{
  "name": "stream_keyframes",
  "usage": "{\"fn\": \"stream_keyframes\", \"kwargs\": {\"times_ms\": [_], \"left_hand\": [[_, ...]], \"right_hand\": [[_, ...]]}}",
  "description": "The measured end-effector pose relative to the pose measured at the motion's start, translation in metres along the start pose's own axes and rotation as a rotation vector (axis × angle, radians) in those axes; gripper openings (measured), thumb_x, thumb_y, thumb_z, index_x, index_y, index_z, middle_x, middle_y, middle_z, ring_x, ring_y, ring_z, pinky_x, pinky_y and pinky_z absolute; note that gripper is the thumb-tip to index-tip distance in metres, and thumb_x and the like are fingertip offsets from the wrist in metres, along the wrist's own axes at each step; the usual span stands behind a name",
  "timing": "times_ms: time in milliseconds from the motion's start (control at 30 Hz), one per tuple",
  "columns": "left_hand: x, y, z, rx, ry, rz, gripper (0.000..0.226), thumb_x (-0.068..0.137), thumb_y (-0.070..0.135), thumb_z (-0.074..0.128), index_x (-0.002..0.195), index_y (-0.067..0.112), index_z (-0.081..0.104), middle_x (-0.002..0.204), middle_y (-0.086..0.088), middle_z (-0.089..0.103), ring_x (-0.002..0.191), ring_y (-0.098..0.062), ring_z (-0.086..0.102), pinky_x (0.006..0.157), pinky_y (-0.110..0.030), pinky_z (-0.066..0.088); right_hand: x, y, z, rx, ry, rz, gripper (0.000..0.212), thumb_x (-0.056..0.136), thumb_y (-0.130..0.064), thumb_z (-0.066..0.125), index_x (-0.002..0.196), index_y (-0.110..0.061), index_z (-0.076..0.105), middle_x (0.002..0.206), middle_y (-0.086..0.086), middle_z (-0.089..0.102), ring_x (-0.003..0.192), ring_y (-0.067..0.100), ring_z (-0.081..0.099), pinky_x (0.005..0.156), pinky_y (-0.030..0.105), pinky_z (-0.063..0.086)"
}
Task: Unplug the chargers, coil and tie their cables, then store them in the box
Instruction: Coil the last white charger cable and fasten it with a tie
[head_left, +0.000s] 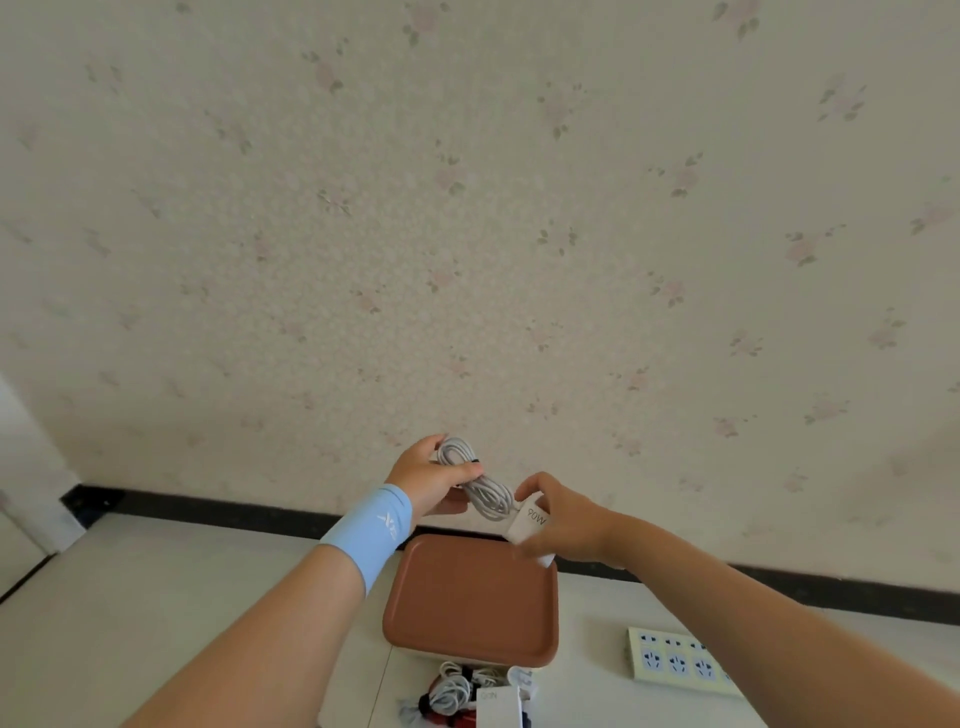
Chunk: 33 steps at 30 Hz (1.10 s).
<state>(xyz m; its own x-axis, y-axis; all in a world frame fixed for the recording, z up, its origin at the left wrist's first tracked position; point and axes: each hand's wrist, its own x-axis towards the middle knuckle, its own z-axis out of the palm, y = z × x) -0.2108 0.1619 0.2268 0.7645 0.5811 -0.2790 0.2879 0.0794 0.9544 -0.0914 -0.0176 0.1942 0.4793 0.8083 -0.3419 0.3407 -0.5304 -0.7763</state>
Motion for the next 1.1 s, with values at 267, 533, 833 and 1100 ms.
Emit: {"fn": "stream_keyframes", "kwargs": {"times_ms": [267, 533, 833, 1100], "left_hand": [[0.013, -0.079, 0.001, 0.825, -0.069, -0.12, 0.051, 0.07, 0.043, 0.085, 0.103, 0.018, 0.055, 0.101, 0.0, 0.062, 0.088, -0.016, 0.061, 0.077, -0.029, 0.052], [0.023, -0.174, 0.006, 1.028, -0.2, -0.184, 0.029, 0.076, 0.044, 0.08, 0.09, 0.026, 0.061, 0.093, 0.007, 0.061, 0.085, -0.012, 0.058, 0.07, -0.023, 0.044], [0.037, -0.239, -0.006, 1.252, -0.323, -0.295, 0.033, 0.085, 0.039, 0.071, 0.108, 0.018, 0.061, 0.099, 0.0, 0.058, 0.088, -0.02, 0.056, 0.079, -0.029, 0.048], [0.04, -0.282, -0.019, 1.199, -0.247, -0.256, 0.036, 0.094, 0.038, 0.06, 0.124, 0.018, 0.06, 0.128, -0.004, 0.047, 0.114, -0.024, 0.052, 0.093, -0.03, 0.044]], "right_hand": [[0.014, 0.063, 0.041, -0.239, -0.007, 0.037, 0.048, 0.07, -0.025, 0.087, 0.113, -0.022, 0.065, 0.105, -0.005, 0.065, 0.09, 0.01, 0.065, 0.077, 0.029, 0.061], [0.03, 0.135, 0.104, -0.291, -0.044, 0.102, 0.048, 0.075, -0.031, 0.083, 0.117, -0.023, 0.062, 0.111, -0.007, 0.057, 0.098, 0.012, 0.058, 0.077, 0.02, 0.052], [0.053, 0.171, 0.174, -0.384, -0.109, 0.06, 0.053, 0.082, -0.03, 0.074, 0.129, -0.023, 0.053, 0.129, 0.0, 0.052, 0.112, 0.019, 0.051, 0.091, 0.028, 0.048], [0.064, 0.182, 0.19, -0.398, -0.161, 0.042, 0.053, 0.093, -0.041, 0.062, 0.14, -0.021, 0.047, 0.135, 0.004, 0.054, 0.116, 0.024, 0.057, 0.096, 0.035, 0.049]]}}
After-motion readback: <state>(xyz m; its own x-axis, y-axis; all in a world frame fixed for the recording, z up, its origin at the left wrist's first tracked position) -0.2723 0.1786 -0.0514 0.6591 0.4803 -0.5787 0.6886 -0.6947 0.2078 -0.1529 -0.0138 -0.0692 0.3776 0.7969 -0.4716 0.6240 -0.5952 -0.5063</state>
